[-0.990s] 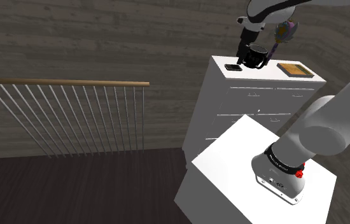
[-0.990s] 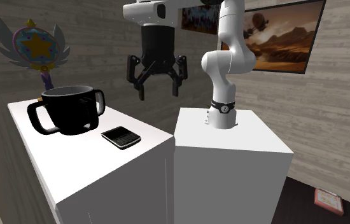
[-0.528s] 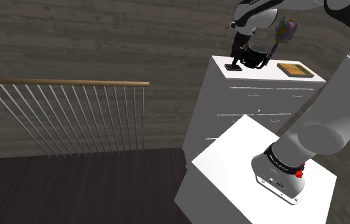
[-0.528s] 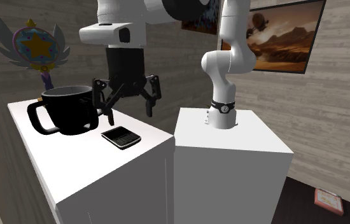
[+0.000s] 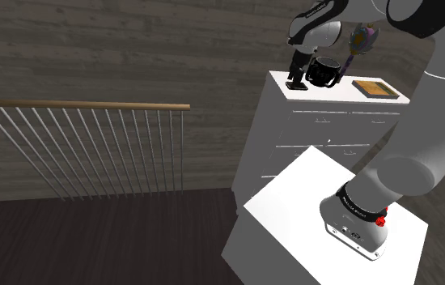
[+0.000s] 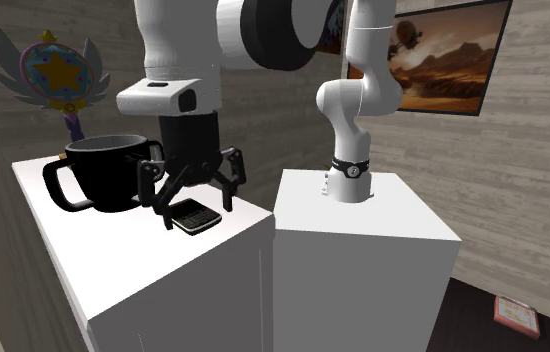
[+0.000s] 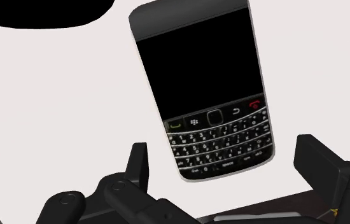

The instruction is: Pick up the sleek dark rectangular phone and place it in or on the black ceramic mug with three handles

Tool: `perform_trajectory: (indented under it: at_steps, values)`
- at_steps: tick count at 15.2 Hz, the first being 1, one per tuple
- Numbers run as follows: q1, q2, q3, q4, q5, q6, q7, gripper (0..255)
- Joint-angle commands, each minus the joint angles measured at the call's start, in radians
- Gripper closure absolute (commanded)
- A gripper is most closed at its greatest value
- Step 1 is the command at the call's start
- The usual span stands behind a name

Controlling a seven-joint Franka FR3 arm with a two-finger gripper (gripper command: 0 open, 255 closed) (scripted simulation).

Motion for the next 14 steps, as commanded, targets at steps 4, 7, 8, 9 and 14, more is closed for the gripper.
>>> perform_trajectory:
  at_steps: [4,7,8,9,14]
  values:
    - [-0.003,0.01,0.003,-0.008,0.008,0.017,-0.006,0]
    - [-0.003,0.01,0.003,-0.008,0.008,0.017,-0.006,0]
    - [-0.003,0.01,0.003,-0.008,0.008,0.017,-0.006,0]
    - [-0.003,0.01,0.003,-0.008,0.008,0.017,-0.006,255]
    - [-0.003,0.01,0.003,-0.008,0.008,0.017,-0.006,255]
